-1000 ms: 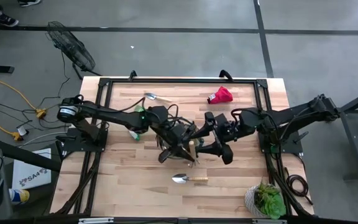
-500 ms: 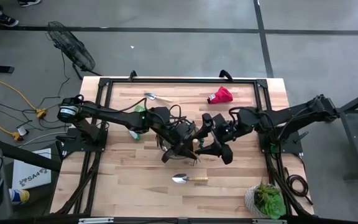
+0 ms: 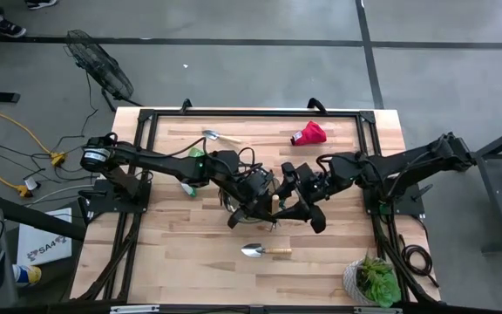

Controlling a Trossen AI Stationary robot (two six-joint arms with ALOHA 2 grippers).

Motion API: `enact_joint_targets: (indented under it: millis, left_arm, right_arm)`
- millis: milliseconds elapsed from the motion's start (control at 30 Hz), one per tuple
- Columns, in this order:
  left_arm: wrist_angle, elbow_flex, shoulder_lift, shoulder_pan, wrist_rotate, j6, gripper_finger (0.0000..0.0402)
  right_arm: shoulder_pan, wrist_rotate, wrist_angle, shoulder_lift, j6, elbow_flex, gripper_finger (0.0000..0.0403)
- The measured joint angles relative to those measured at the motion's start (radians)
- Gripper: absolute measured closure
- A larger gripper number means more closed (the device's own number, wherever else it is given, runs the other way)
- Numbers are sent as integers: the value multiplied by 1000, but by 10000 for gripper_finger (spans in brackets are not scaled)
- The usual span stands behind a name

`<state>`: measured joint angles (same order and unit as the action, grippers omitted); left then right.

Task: Pick & Place Garden tools in Gardening bag
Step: Put the brown hand rake into the gardening bag

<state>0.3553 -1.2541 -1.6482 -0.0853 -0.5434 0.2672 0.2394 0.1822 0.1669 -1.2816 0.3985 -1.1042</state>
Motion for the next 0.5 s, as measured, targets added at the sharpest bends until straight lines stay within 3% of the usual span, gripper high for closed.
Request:
enact_joint_targets:
  millis: [367, 500]
  left_arm:
    - [1, 0, 0, 0, -56, 1, 338]
    - [1, 0, 0, 0, -72, 9, 338]
  right_arm:
    - [-1, -5, 2, 0, 0, 0, 321]
    - [-1, -10, 2, 0, -7, 0, 345]
